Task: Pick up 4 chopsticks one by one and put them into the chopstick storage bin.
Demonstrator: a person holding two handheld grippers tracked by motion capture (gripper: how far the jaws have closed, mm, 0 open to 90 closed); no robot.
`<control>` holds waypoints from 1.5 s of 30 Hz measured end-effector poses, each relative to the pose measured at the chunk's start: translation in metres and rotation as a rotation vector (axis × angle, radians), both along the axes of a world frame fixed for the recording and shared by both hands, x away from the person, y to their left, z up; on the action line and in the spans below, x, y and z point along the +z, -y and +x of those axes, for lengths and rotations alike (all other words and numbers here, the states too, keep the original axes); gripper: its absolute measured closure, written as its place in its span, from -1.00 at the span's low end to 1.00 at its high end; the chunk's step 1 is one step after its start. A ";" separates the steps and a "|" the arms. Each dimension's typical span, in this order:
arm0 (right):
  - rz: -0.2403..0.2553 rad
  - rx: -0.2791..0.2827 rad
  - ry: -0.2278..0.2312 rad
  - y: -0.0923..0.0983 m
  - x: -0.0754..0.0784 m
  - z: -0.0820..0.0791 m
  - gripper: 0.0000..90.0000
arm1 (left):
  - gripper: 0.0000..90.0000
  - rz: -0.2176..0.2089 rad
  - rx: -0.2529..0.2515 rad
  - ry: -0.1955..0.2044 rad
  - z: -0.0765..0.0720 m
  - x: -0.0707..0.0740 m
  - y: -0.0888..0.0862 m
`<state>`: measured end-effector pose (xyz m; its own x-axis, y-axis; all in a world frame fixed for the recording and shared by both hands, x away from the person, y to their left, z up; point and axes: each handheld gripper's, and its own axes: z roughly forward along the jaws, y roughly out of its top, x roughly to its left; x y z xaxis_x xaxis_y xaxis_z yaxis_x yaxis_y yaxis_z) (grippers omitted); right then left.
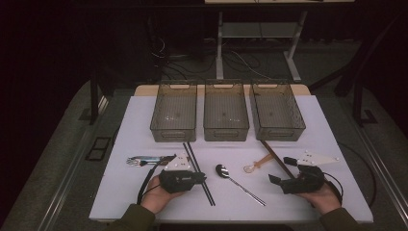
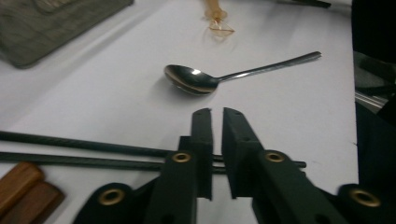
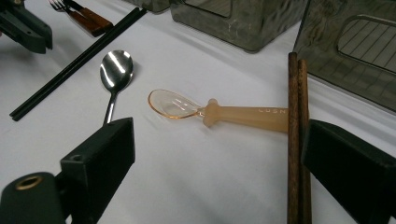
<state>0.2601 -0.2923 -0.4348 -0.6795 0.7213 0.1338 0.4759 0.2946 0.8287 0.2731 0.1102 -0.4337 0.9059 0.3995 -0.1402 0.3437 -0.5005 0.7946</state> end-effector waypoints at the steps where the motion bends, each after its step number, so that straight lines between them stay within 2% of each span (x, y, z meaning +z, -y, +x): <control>1: 0.000 -0.001 0.002 0.000 0.000 0.000 -0.79 | 0.98 0.005 -0.010 0.002 0.000 0.000 0.002; 7: -0.002 -0.004 0.001 0.000 0.000 0.000 -0.79 | 0.99 0.032 -0.060 -0.016 -0.004 -0.004 0.015; 8: -0.003 -0.004 0.000 -0.001 0.000 0.000 -0.79 | 0.99 0.049 -0.070 -0.024 -0.005 -0.006 0.020; 14: -0.003 -0.004 0.001 0.000 0.000 0.000 -0.79 | 0.99 0.093 -0.100 -0.030 -0.009 -0.013 0.032; 22: -0.005 -0.004 -0.004 -0.001 0.000 0.000 -0.79 | 0.99 0.136 -0.115 -0.041 -0.009 -0.016 0.034; 45: -0.007 -0.004 -0.003 -0.001 0.000 -0.001 -0.79 | 0.99 0.146 -0.125 -0.089 -0.011 -0.015 0.027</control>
